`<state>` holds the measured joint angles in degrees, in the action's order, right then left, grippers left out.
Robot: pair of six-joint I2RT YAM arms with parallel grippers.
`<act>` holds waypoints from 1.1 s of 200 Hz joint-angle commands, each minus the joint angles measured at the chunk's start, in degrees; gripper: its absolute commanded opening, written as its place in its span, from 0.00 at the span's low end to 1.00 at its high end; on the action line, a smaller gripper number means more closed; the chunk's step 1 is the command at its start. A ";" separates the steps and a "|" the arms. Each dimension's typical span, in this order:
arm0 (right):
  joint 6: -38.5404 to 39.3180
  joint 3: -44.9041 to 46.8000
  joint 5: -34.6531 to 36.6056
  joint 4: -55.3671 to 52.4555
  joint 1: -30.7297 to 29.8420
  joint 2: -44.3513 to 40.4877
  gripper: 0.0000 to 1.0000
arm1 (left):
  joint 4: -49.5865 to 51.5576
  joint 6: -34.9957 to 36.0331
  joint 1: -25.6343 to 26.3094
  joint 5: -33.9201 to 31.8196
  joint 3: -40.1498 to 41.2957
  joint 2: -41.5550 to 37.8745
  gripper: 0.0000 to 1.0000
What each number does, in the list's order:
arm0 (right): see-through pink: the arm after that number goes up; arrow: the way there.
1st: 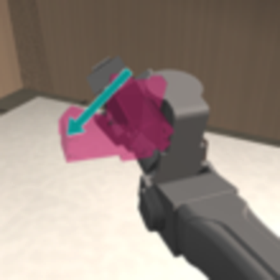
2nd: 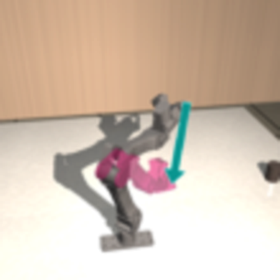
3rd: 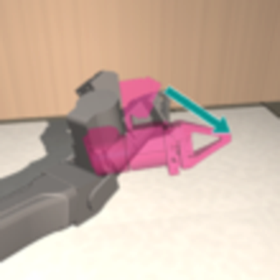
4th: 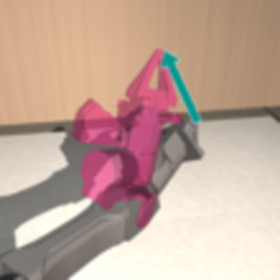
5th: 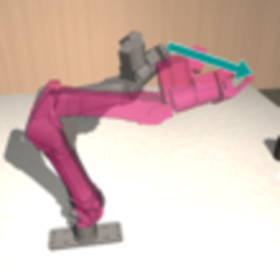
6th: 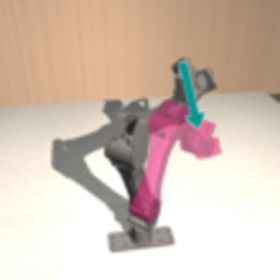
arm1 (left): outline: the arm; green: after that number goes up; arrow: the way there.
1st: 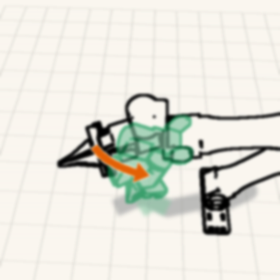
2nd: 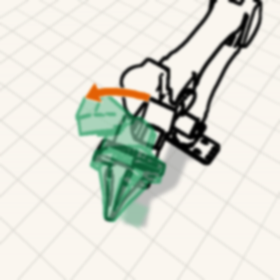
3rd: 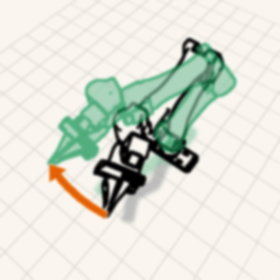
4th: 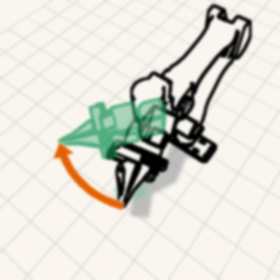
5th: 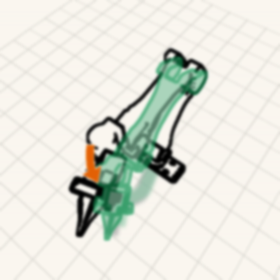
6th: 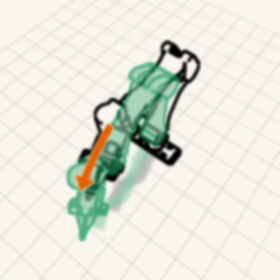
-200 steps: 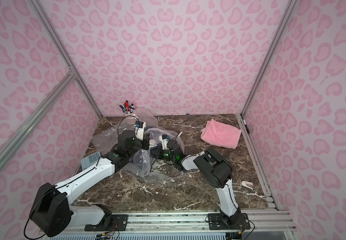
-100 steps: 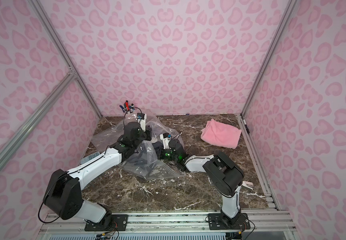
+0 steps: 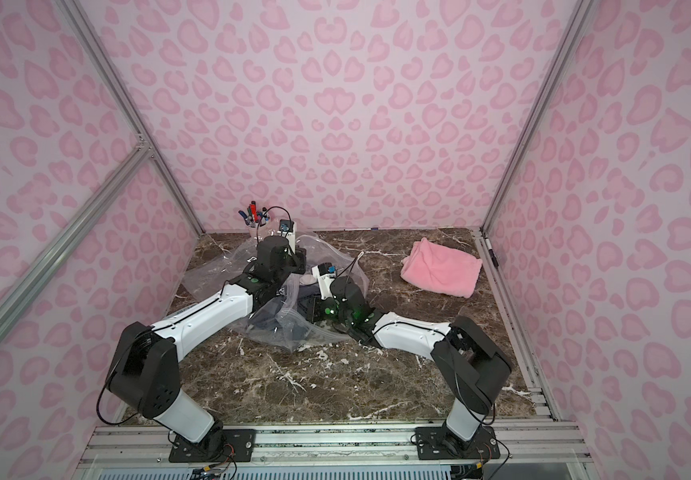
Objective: Take the blanket out of the vacuum bag
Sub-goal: Take out the blanket from the vacuum bag.
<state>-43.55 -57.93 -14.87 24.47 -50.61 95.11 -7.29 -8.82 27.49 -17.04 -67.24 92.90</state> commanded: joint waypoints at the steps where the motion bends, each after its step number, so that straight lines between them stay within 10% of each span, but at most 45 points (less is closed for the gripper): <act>1: 5.76 -2.05 4.15 -4.47 -0.02 -3.01 0.00 | -0.31 -0.91 -0.11 -0.32 1.75 -0.98 0.04; 78: 6.40 -2.66 6.17 -8.00 0.69 -8.84 0.00 | 0.70 -3.50 -0.12 0.39 7.14 -3.90 0.04; 220: 9.69 -1.63 10.11 -18.21 12.08 -27.63 0.00 | 5.04 -14.30 -1.60 -24.61 8.27 -2.13 0.04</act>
<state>-35.51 -59.29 -5.65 5.74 -40.69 69.60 -3.01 -20.23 26.15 -33.98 -58.78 90.50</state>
